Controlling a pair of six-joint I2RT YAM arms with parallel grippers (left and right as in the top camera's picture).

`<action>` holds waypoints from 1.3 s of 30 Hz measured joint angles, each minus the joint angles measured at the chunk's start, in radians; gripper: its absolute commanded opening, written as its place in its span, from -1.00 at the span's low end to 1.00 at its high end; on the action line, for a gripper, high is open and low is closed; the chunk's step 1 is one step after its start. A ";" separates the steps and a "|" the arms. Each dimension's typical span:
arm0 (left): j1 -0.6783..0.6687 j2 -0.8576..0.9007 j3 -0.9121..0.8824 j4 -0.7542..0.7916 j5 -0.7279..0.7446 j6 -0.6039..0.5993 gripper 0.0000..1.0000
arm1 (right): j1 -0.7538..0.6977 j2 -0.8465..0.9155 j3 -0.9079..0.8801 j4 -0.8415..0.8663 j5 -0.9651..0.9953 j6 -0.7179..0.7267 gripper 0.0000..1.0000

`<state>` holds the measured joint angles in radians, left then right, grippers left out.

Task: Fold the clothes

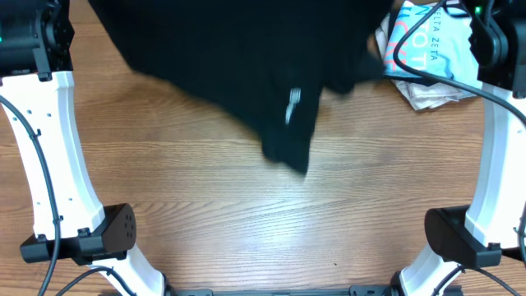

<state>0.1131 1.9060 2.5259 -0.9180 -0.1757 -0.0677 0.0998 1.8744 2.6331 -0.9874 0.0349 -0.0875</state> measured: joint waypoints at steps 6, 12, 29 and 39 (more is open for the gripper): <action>0.000 -0.014 0.003 0.043 0.011 0.022 -0.92 | 0.000 -0.020 0.000 0.053 0.018 -0.056 -0.92; 0.000 -0.009 0.008 -0.090 0.037 0.050 -0.91 | -0.001 -0.022 -0.026 -0.101 0.011 -0.062 -0.92; 0.007 0.239 0.009 -0.770 0.050 -0.016 -0.92 | -0.002 0.040 -0.501 -0.443 -0.100 0.154 -0.92; 0.008 0.092 -0.319 -0.761 0.046 -0.016 -0.91 | 0.016 -0.036 -0.777 -0.475 -0.190 0.188 -0.92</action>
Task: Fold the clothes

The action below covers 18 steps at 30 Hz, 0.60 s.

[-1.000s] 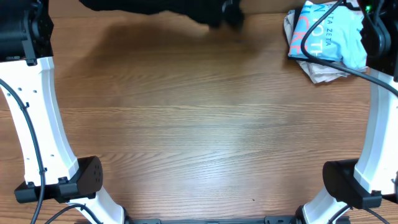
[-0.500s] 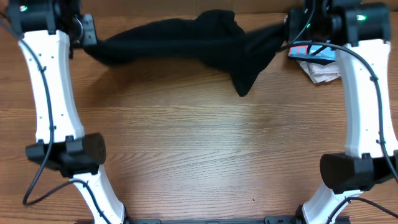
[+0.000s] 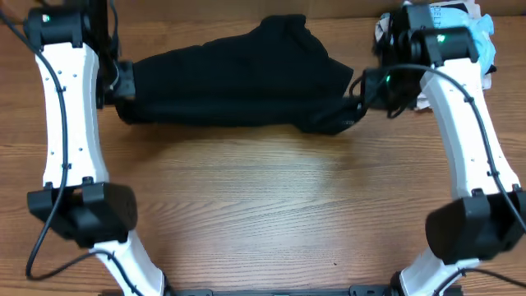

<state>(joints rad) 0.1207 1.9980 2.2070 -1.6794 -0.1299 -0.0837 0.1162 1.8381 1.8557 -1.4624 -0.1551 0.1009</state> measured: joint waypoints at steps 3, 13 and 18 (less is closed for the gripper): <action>0.000 -0.089 -0.150 0.002 -0.006 -0.008 -0.92 | 0.033 -0.105 -0.138 0.014 -0.017 0.013 -0.92; 0.000 -0.298 -0.575 0.152 -0.016 -0.117 -0.92 | 0.095 -0.380 -0.470 0.053 -0.040 0.084 -0.92; 0.000 -0.348 -0.849 0.248 -0.021 -0.185 -0.92 | 0.096 -0.380 -0.601 0.059 -0.040 0.114 -0.92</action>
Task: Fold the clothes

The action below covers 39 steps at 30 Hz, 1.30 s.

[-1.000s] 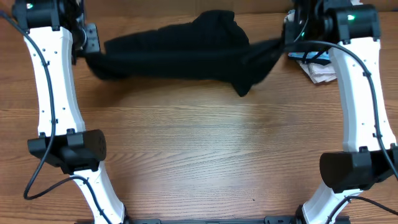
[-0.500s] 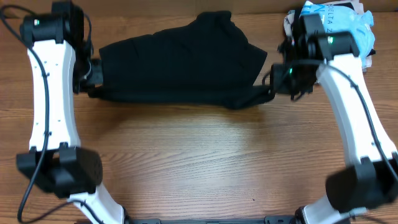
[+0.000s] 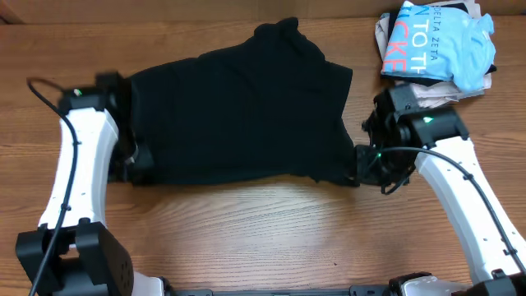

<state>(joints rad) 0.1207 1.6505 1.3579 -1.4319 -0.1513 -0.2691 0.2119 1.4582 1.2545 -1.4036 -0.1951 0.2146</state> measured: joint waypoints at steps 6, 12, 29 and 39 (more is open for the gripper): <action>0.000 -0.093 -0.225 0.091 -0.002 -0.122 -0.92 | 0.000 0.000 -0.051 0.017 0.000 0.017 -0.92; 0.000 -0.153 -0.259 0.191 -0.002 -0.204 -0.92 | 0.000 0.000 -0.052 0.214 0.001 0.020 -0.92; 0.000 -0.154 -0.266 0.635 -0.072 -0.234 -0.92 | 0.012 0.141 -0.054 0.772 0.000 -0.010 -0.92; 0.000 -0.124 -0.267 0.772 -0.141 -0.234 -0.92 | 0.012 0.237 -0.054 0.968 0.019 -0.036 -0.92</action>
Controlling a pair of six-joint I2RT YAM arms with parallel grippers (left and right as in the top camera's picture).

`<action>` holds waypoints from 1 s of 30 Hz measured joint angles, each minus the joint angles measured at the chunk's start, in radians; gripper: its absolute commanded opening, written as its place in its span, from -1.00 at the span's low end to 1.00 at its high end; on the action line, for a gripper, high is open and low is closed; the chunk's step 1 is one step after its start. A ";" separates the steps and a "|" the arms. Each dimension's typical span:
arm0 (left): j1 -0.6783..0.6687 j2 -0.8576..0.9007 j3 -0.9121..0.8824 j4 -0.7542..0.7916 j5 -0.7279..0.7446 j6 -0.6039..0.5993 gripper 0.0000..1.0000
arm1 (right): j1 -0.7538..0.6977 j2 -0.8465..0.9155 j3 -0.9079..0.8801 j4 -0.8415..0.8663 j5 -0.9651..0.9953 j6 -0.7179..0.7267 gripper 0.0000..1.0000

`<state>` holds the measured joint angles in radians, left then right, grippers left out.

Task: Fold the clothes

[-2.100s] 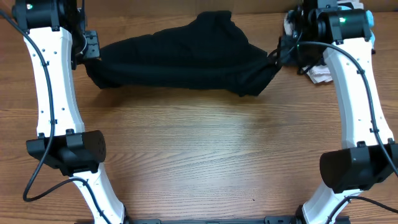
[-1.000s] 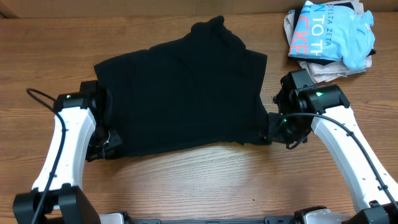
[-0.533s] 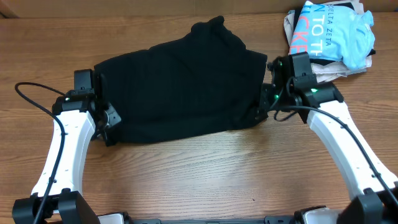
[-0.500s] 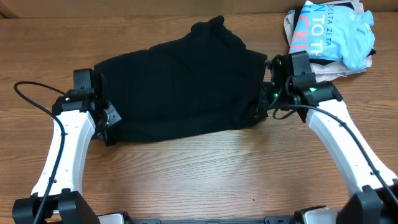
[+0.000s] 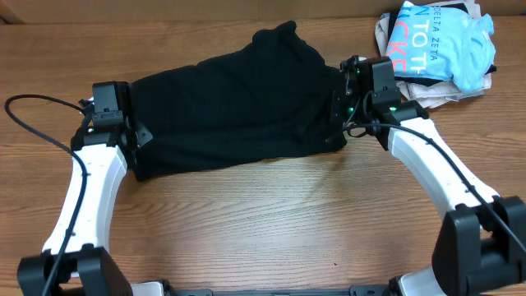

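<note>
A black garment lies spread on the wooden table, its collar end bunched toward the far edge. My left gripper is at the garment's left edge, above its near-left corner. My right gripper is at the garment's right edge. Both sets of fingers are dark against the black cloth, so the overhead view does not show whether they grip it.
A pile of other clothes, with a light blue printed shirt on top, sits at the far right corner just behind my right arm. Bare wood stretches from the garment to the table's front edge.
Both grippers have moved away from the garment's near corners toward the far side, the right one further. The garment's near-right corner now lies further back and its near edge slants.
First the black garment hung high, close under the camera, with both arms raised. Then it lay bunched along the far side between the grippers. Then it was spread nearer, a gripper at each near corner. Now the grippers sit higher along its sides.
</note>
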<state>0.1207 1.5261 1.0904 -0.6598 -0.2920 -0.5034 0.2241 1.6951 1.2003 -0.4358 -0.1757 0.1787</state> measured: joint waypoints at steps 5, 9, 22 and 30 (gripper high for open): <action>0.000 0.091 0.000 0.097 -0.020 0.000 -0.91 | 0.000 0.082 0.000 0.076 0.001 -0.026 -0.92; 0.000 0.166 -0.002 0.212 -0.027 0.000 -0.78 | 0.000 0.132 0.000 0.118 0.008 -0.039 -0.83; 0.000 0.205 0.083 0.089 -0.037 0.088 1.00 | -0.019 0.137 0.170 -0.207 0.008 -0.051 1.00; 0.006 0.193 0.287 -0.357 0.139 0.143 0.84 | -0.059 0.117 0.293 -0.555 -0.018 -0.048 0.99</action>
<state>0.1265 1.7187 1.3773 -1.0172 -0.1528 -0.3599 0.1650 1.8122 1.4937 -0.9909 -0.1936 0.1307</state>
